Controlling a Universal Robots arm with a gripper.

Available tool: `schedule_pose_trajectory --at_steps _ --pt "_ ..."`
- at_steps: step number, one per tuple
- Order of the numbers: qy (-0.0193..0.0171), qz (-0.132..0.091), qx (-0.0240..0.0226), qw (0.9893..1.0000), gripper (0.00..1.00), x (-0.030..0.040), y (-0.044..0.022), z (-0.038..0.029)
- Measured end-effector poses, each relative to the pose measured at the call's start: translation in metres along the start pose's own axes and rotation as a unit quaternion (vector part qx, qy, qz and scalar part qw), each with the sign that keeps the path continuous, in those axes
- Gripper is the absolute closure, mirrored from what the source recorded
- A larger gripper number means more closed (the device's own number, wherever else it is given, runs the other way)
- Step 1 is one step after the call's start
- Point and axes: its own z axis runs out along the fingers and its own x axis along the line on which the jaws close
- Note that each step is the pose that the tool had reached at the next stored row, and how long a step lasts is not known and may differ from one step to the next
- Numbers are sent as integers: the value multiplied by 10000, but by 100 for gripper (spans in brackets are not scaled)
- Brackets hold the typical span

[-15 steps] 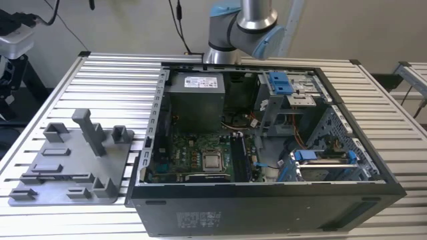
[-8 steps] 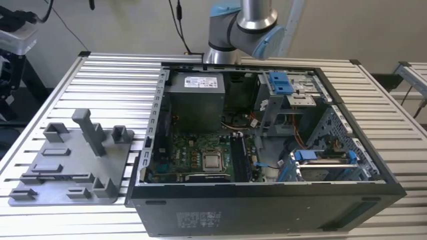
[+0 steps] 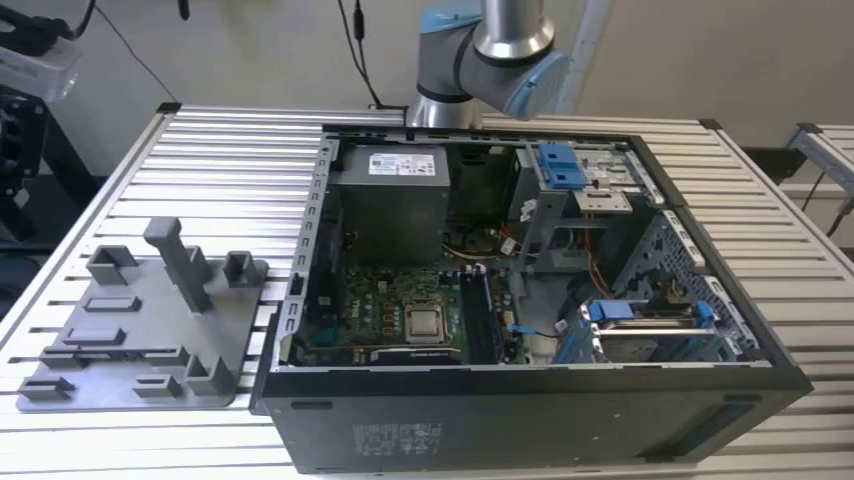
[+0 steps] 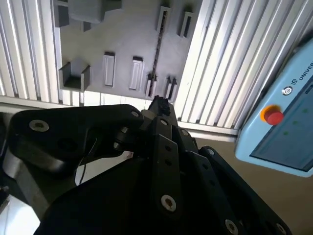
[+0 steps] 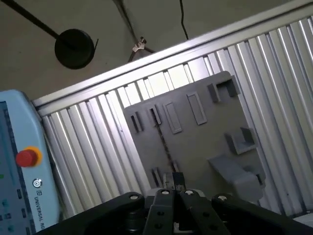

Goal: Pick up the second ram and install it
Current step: 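Pick up the second ram and move it above second insertion slot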

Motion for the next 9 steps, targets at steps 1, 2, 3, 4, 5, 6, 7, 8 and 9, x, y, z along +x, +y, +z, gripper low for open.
schedule_pose_trajectory --at_steps 1,2,3,4,5,6,7,8,9 --pt "2 -59 2 10000 89 -6 2 1" --pt "5 -116 4 9999 89 -12 4 2" --pt "7 -179 5 9998 89 -18 6 3" --pt "9 -248 7 9997 89 -22 7 5" --pt "12 -327 10 9995 89 -23 7 8" --pt "15 -421 13 9991 89 -24 8 11" --pt "18 -510 15 9987 89 -25 9 13" --pt "22 -599 17 9982 89 -26 9 14" --pt "25 -689 20 9976 89 -27 9 17"
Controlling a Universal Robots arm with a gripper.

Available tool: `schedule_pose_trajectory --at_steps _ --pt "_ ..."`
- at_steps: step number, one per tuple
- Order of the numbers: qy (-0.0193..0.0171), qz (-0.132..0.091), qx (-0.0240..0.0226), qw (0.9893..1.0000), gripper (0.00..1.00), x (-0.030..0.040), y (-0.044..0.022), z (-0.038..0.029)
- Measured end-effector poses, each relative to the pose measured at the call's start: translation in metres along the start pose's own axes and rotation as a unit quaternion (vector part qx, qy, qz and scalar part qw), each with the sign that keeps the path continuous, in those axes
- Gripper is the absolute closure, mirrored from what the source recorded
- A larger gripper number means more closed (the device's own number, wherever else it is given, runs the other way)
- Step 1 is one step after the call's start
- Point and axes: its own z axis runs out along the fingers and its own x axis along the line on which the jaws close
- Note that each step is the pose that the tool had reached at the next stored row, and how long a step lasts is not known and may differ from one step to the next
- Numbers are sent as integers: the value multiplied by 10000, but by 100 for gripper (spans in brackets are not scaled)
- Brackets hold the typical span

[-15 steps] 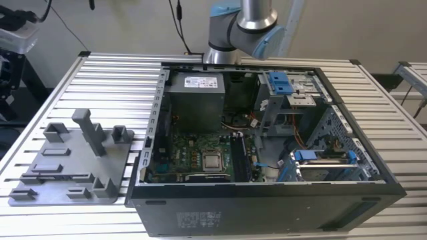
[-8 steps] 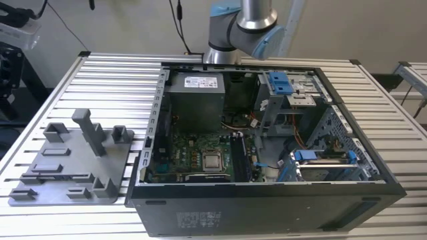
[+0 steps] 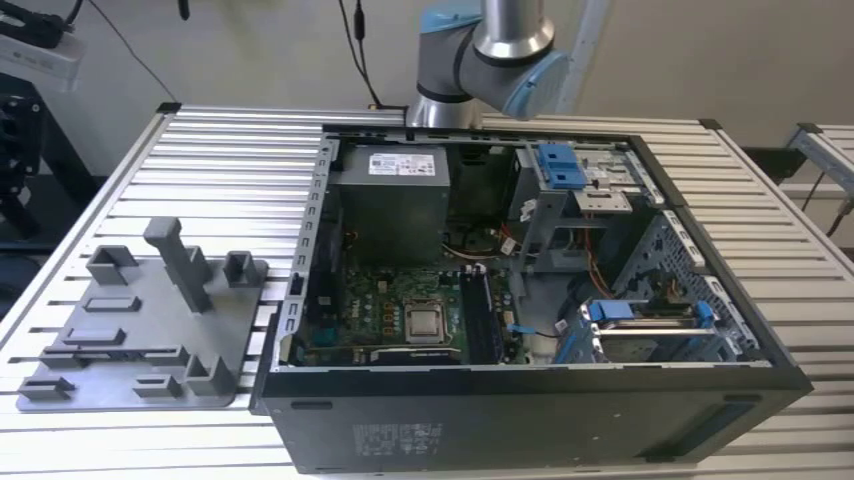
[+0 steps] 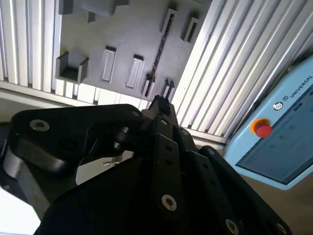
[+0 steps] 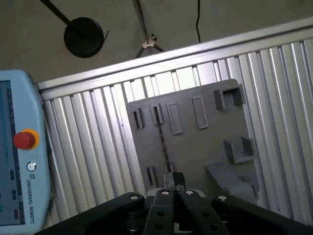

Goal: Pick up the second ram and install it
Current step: 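Pick up the second ram and move it above second insertion slot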

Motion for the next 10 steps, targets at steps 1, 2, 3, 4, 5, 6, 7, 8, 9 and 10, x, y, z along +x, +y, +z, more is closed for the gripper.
schedule_pose_trajectory --at_steps 1,2,3,4,5,6,7,8,9,10 --pt "3 -83 2 10000 89 -1 1 2" --pt "5 -172 5 9999 89 -3 1 3" --pt "8 -249 7 9997 89 -5 2 5" --pt "11 -328 9 9995 89 -7 3 6" --pt "15 -397 11 9992 89 -9 4 7" --pt "17 -469 14 9989 89 -12 5 9" --pt "21 -545 16 9985 89 -15 7 10" --pt "25 -610 17 9981 89 -18 9 10" --pt "29 -668 19 9978 89 -22 11 11" --pt "32 -724 21 9974 89 -26 14 13"
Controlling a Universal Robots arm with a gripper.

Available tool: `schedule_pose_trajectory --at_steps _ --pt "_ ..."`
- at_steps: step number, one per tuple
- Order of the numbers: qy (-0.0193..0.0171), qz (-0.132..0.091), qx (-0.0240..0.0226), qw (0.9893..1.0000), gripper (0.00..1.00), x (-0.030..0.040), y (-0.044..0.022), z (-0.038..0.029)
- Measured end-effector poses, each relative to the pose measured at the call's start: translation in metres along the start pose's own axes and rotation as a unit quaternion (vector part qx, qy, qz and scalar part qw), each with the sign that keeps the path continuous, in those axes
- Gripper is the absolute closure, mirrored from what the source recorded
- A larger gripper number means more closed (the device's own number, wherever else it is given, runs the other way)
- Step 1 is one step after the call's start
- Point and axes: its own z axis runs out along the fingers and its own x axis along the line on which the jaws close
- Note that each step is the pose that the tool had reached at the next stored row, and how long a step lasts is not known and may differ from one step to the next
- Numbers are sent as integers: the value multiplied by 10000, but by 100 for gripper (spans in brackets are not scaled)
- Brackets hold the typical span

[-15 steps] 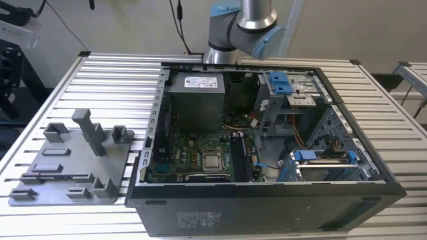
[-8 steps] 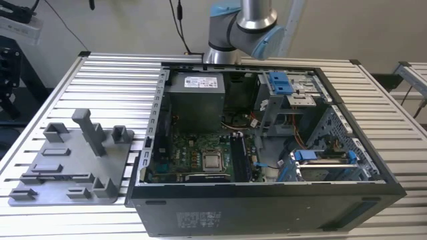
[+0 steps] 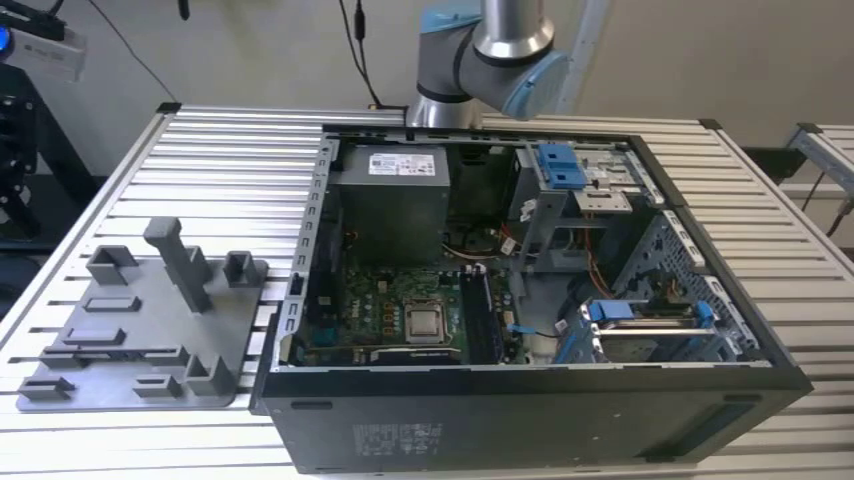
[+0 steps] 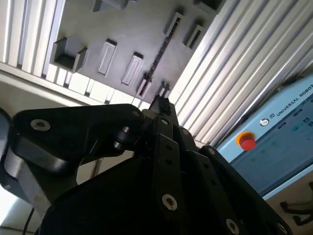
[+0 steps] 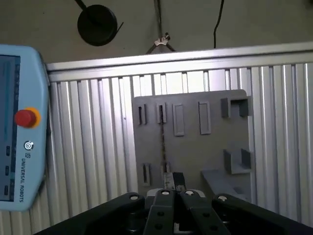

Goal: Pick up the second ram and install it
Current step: 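Pick up the second ram and move it above second insertion slot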

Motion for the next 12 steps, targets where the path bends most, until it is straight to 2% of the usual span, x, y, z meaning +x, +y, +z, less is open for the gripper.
schedule_pose_trajectory --at_steps 4,9,12 --pt "9 -196 6 9998 89 -21 6 4" --pt "15 -453 13 9990 89 -25 12 9" --pt "2 -529 11 9986 89 -25 15 16"
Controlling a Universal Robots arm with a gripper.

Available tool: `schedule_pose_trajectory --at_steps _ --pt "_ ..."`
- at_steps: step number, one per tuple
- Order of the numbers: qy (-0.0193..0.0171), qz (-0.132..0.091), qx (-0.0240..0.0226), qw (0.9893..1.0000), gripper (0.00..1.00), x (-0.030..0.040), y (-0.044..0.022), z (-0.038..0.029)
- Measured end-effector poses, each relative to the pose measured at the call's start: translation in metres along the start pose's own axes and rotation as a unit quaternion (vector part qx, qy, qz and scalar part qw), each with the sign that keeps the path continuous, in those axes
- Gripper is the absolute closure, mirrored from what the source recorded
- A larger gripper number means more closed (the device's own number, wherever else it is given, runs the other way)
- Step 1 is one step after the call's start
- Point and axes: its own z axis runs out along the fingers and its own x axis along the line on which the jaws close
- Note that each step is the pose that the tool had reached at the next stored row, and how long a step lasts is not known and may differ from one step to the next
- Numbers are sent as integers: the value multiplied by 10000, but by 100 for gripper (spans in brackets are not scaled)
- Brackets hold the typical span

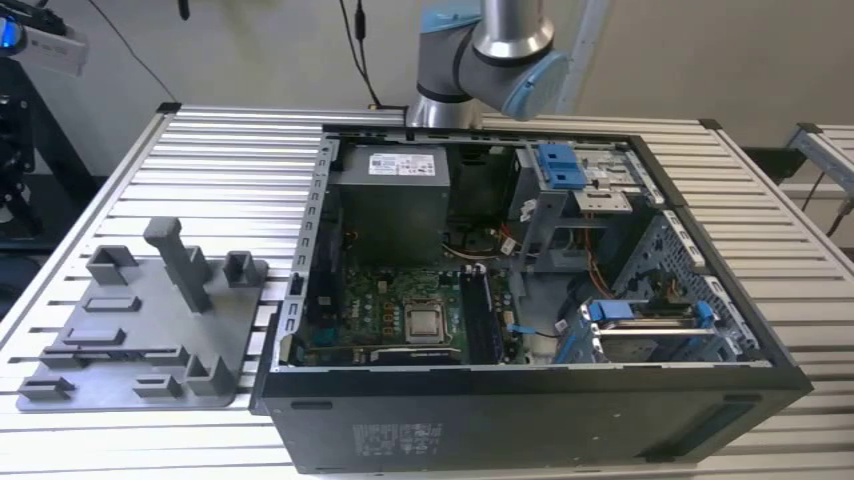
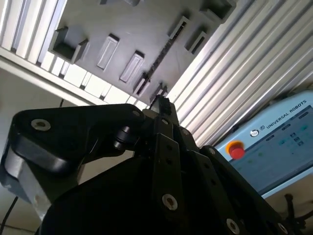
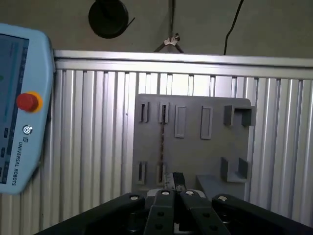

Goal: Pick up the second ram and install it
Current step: 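Pick up the second ram and move it above second insertion slot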

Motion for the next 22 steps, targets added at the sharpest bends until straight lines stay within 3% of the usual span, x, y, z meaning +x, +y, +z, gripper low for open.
schedule_pose_trajectory --at_steps 2,5,6,11,20,22 --pt "-54 -5 0 10000 89 0 2 5" --pt "-181 -8 -3 9998 89 -1 6 9" --pt "-203 -11 -21 9998 89 -1 7 9" --pt "-214 -47 -94 9997 89 -1 24 12" --pt "-214 -47 -100 9997 89 -2 31 13" --pt "-214 -47 -101 9997 83 -2 32 13"
